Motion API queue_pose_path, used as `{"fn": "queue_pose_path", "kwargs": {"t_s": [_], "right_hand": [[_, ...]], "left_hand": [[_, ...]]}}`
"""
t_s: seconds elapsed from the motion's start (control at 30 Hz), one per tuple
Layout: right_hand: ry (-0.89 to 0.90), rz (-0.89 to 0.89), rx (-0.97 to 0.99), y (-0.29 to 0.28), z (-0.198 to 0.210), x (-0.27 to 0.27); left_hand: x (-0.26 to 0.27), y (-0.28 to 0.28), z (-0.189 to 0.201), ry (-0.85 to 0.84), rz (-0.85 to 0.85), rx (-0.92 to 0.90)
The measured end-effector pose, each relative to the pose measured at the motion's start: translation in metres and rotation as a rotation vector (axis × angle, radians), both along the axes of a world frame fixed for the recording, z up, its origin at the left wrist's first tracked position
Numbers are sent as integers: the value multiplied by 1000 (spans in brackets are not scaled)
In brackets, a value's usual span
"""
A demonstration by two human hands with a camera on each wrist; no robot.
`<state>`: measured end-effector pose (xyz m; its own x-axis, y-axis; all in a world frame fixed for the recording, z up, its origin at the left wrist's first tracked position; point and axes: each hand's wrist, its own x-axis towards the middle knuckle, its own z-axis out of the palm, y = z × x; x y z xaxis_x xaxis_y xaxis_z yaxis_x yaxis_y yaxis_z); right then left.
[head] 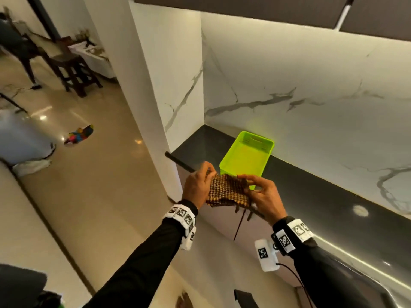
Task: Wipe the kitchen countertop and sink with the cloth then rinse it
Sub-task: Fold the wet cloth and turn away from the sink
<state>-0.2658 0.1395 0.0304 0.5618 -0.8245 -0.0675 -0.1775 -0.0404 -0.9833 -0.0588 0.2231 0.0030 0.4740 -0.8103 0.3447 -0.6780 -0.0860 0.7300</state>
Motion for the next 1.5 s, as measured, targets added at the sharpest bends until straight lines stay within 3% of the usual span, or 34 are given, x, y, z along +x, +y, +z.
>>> {"fn": "queue_pose_path", "kwargs": {"t_s": [0.17, 0.3, 0.4, 0.47, 0.63, 0.97, 1.1, 1.23, 1.33, 1.5], "right_hand": [[-86, -215, 51, -24, -8, 43], [32, -438, 47, -62, -23, 54], [137, -498, 44, -101, -30, 62], [252, -474, 11, -123, -34, 65], [684, -329, -224, -162, -50, 90], [1029, -164, -317, -194, -79, 115], [1189, -13, -399, -192, -79, 120], [1313, 94, -366, -189, -82, 124], [1512, 176, -452, -188, -83, 127], [1533, 166, -568, -190, -90, 120]], "left_hand": [[55, -68, 8, 159, -184, 80], [78, -114, 9, 268, -472, 247], [92, -161, 5, 242, -592, 380], [90, -187, 1, 135, -626, 441], [81, -247, -7, -312, -663, 647], [58, -287, -46, -576, -778, 806], [53, -293, -49, -733, -797, 884], [48, -288, -55, -1089, -843, 821], [51, -289, -53, -1337, -852, 789], [60, -296, -53, -1285, -830, 820]]}}
